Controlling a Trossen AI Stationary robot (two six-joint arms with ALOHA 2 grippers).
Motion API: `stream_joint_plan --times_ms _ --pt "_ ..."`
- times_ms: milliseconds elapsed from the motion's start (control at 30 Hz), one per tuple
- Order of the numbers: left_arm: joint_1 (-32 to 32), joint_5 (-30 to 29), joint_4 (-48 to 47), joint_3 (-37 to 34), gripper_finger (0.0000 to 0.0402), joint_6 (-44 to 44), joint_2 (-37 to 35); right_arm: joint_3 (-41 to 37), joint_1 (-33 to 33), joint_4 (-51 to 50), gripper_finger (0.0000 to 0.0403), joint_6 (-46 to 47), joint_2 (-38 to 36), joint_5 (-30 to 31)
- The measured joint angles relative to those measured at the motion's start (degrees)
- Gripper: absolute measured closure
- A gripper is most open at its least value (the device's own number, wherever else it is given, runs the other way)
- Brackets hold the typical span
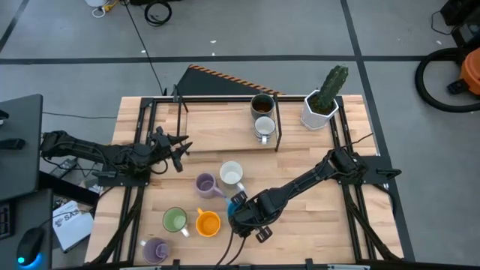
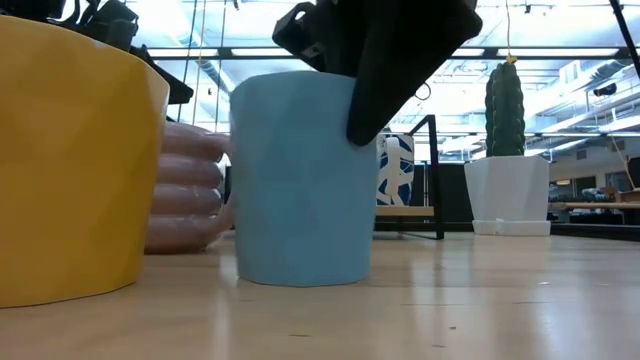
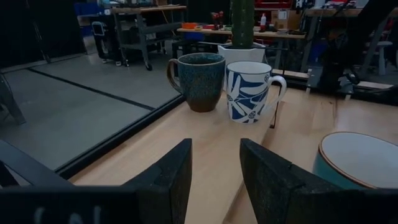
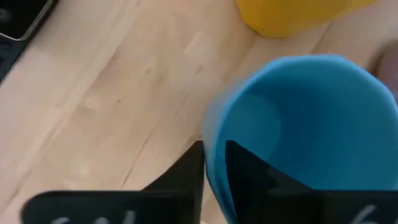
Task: Place coffee mugs
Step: Put the light blue mug on the shelf
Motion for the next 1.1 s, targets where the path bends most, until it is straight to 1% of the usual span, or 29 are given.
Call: stream_joint_plan --times_ms 167,300,433,633,833,933,1100 --pt "0.0 -0.01 -0.02 0.0 0.0261 0.0 0.0 1.45 0.0 -2.94 0.0373 0.6 -0.04 -2.44" --pt "0.0 -0.02 -0.01 0.0 0.0261 0.0 0.0 4.96 0.04 -7.64 0.0374 0.61 -0.04 -2.37" --pt "0.0 -0.02 -0.02 0.0 0.0261 0.0 0.0 10.27 0.0 -10.44 0.0362 -0.06 -0.06 -0.03" --pt "0.0 -0.02 -0.02 0.0 0.0261 -0.09 0.0 19.07 -0.48 -17.75 0.0367 -1.38 -0.1 6.22" --pt "0.0 0.0 -0.04 0.0 0.0261 -1.02 0.0 26.44 -3.91 -21.11 0.0367 -3.61 -0.21 10.23" --pt "0.0 0.31 -0.04 0.0 0.0261 -1.53 0.0 27.85 -6.69 -21.96 0.0367 -4.65 -0.23 11.64" --pt "0.0 1.46 -0.04 0.0 0.0261 -1.53 0.0 28.58 -12.72 -22.26 0.0367 -8.26 -0.23 11.73"
